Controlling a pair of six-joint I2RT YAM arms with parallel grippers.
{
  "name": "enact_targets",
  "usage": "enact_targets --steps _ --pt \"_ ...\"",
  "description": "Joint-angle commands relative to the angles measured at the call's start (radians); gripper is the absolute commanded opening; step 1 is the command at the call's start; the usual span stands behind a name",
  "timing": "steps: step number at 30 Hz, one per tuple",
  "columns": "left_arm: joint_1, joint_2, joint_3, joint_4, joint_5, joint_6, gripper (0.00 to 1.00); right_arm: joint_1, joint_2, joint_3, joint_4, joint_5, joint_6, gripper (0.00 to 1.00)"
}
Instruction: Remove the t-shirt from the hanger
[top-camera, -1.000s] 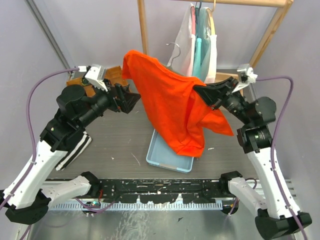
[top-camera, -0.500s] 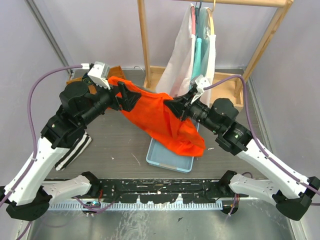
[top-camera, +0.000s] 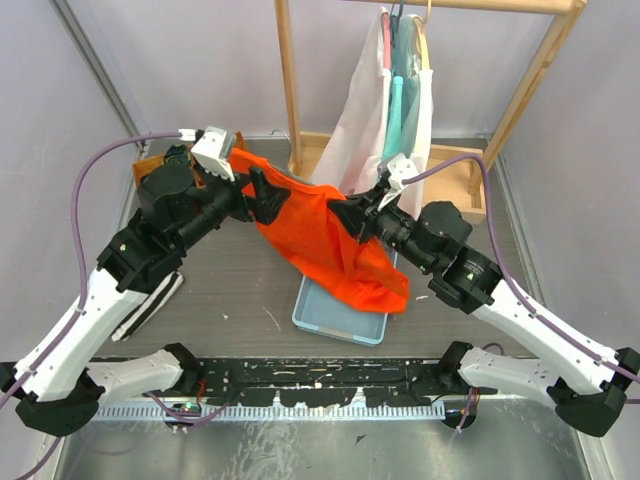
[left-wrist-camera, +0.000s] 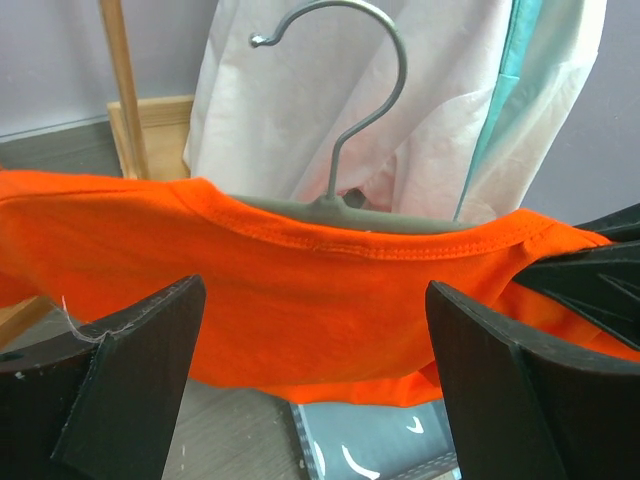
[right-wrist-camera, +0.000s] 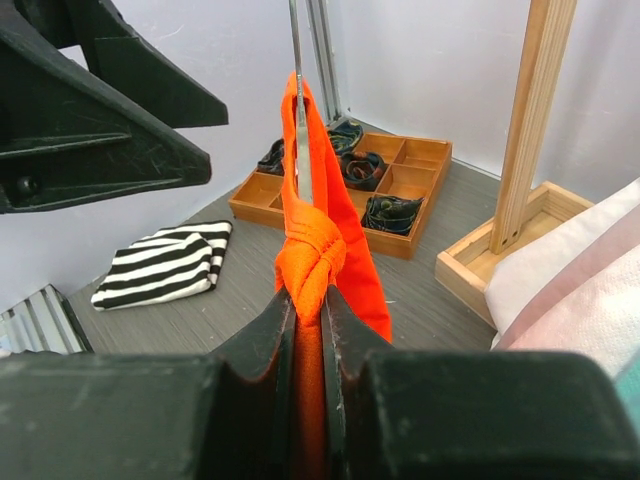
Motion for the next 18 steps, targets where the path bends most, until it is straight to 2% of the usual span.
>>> enact_targets --steps 1,12,18 --pt "-0.031 0.019 0.016 0.091 -0.021 0.039 0.98 0.017 -0.024 0.028 0.083 0.028 -0.004 0.01" --pt "-0.061 0.036 -0.011 0.198 -0.069 0.079 0.88 0.039 -0.032 0.03 0.079 0.035 -0.001 0.01" --pt "-0.06 0.048 -0.029 0.234 -0.06 0.087 0.78 0.049 -0.039 0.033 0.08 0.026 0.006 0.01"
